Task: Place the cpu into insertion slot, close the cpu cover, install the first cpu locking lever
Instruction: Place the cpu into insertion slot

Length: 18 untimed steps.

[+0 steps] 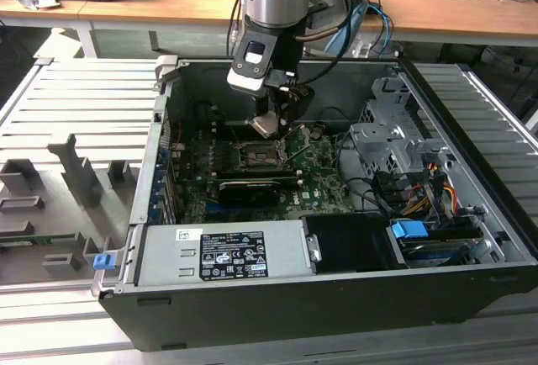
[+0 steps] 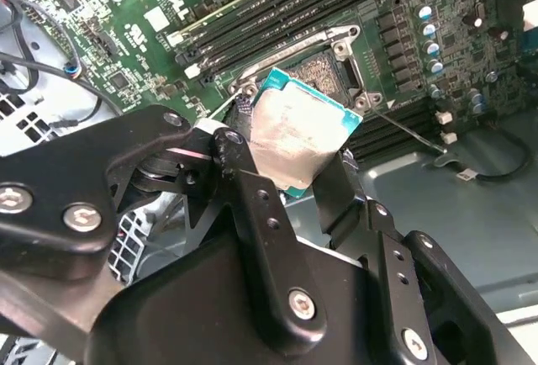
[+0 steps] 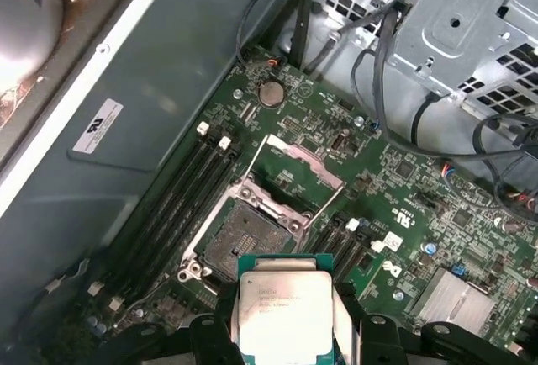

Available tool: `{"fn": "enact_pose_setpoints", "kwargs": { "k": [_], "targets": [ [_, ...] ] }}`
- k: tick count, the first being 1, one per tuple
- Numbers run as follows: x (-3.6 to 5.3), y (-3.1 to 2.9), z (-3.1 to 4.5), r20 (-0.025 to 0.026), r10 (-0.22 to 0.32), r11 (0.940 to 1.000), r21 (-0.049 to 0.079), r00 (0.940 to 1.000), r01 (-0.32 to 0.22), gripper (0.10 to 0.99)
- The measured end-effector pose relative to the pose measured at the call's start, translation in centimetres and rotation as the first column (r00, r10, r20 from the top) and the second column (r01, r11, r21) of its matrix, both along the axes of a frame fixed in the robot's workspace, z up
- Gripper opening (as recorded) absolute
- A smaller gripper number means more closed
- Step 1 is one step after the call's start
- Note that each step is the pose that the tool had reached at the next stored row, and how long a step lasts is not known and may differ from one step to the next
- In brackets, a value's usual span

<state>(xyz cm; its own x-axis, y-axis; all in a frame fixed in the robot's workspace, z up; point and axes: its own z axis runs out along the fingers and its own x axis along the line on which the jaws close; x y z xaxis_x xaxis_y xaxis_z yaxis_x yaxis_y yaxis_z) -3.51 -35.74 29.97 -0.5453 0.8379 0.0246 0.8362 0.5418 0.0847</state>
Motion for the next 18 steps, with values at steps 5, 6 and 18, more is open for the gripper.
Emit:
{"fn": "enact_pose_setpoints", "kwargs": {
  "k": [5, 6, 18],
  "targets": [
    [-0.01, 0.0, -0.7, 0.0, -0.078, 0.9969, 0.0, 0.9969, 0.078, 0.533],
    [-0.18, 0.0, -0.8, 0.0, -0.084, 0.9965, 0.0, 0.9965, 0.084, 0.533],
    [-0.52, 0.04, -1.7, -0.0013, -0.169, 0.9856, 0.0, 0.9856, 0.169, 0.533]
  ]
}}
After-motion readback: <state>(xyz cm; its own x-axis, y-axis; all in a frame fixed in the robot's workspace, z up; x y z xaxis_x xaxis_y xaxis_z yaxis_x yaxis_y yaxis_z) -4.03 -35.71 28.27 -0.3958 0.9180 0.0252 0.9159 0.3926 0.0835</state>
